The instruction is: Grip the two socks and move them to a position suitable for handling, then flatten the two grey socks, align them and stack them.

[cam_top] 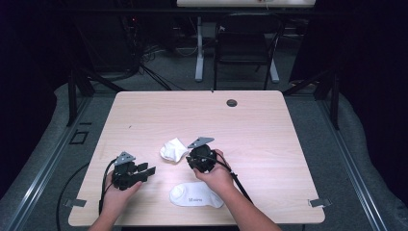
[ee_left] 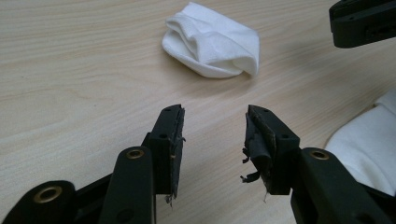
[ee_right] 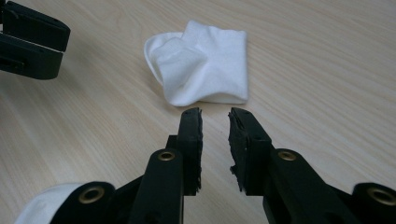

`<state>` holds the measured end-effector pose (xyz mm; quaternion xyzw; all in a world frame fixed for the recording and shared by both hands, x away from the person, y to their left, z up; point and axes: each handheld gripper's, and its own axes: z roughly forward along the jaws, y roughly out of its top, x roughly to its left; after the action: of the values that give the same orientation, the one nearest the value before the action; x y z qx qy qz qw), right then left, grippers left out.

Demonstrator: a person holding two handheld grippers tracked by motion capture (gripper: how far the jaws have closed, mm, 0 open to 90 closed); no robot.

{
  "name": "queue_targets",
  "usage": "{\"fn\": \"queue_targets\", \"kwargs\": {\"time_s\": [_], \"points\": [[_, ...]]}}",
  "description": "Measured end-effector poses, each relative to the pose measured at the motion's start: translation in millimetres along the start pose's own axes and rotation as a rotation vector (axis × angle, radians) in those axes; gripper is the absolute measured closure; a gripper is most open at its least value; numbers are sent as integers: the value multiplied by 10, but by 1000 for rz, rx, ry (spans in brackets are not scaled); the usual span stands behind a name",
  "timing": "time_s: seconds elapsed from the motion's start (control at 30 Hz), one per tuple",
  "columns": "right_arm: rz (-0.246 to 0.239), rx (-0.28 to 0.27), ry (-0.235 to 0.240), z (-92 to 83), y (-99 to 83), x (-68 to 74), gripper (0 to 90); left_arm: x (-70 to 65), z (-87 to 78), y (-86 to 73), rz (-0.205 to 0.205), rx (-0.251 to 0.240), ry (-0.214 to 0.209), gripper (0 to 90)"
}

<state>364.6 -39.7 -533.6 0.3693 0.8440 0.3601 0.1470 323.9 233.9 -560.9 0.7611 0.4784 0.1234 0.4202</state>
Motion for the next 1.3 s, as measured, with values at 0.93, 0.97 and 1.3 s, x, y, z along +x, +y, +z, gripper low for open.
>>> {"fn": "queue_targets", "kwargs": {"time_s": [0.93, 0.97, 1.3], "points": [[-57, 40, 36, 589, 258, 263, 652, -4, 22, -1, 7, -6, 3, 578], [-55, 37, 33, 604, 253, 269, 660, -2, 20, 0, 8, -5, 4, 578], [-60, 74, -10, 628, 226, 289, 862, -16, 30, -2, 9, 0, 2, 577]]}}
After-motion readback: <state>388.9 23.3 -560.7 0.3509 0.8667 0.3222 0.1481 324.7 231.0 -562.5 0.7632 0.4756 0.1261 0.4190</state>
